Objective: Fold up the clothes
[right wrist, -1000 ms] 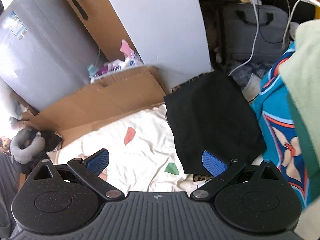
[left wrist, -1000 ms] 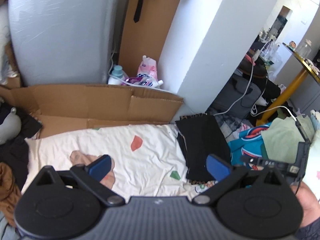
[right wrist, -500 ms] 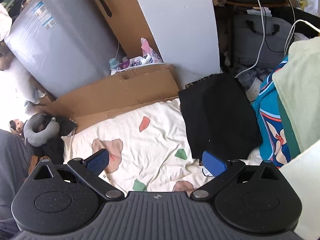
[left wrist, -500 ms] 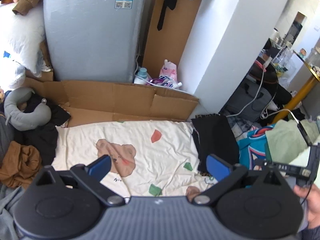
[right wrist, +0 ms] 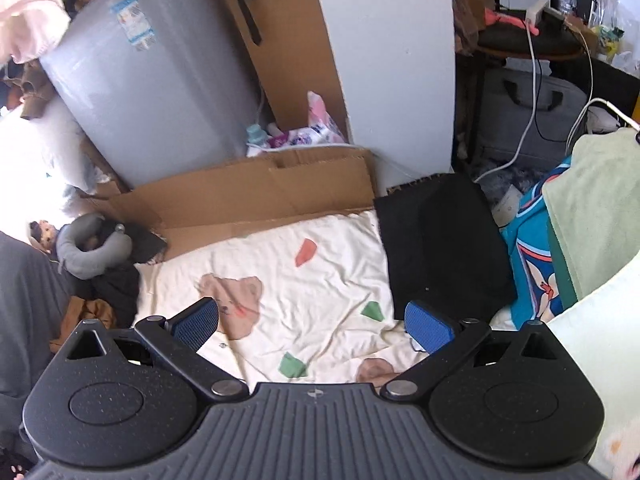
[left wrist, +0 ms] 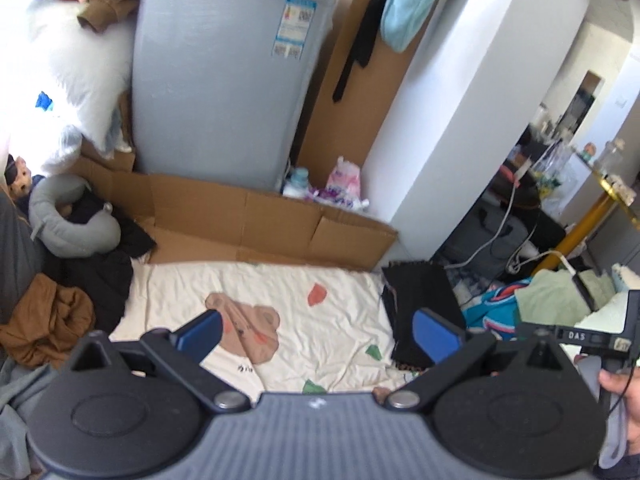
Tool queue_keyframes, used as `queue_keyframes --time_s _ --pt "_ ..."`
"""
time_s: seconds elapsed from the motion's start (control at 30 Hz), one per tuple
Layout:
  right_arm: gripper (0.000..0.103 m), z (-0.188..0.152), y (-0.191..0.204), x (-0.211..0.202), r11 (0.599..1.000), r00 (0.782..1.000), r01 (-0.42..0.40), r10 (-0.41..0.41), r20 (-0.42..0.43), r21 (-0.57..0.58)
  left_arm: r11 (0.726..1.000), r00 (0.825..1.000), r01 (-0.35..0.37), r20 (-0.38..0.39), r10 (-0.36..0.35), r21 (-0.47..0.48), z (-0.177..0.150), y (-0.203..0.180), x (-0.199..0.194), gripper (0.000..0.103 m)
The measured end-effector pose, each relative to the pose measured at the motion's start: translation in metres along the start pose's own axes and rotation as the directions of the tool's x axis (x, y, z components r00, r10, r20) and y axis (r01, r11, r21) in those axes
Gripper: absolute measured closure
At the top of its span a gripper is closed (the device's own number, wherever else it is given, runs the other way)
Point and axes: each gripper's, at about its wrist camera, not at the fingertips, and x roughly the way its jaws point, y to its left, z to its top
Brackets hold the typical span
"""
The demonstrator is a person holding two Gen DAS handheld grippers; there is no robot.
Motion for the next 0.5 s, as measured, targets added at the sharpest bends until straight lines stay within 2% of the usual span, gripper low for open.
queue_keyframes --time_s 0.13,0.27,0.5 --pt "0.0 -0.008 0.021 -0.027 1.0 0.999 -0.008 0.008 0.039 0.0 1.0 0.999 0.014 0.039 -0.014 0.002 -0.009 0.01 -0.019 0.0" --pt "0.0 -0.017 0.041 -0.036 0.998 0.999 -0.049 0.05 0.017 -0.03 1.0 0.999 0.016 0.041 -0.016 -0.002 -0.02 0.02 -0.026 0.0" --pt "0.0 -0.034 0.066 -0.024 0.995 0.996 -0.093 0.093 0.011 -0.027 0.998 0.998 -0.061 0.004 0.061 -0.02 -0.05 0.037 -0.025 0.0"
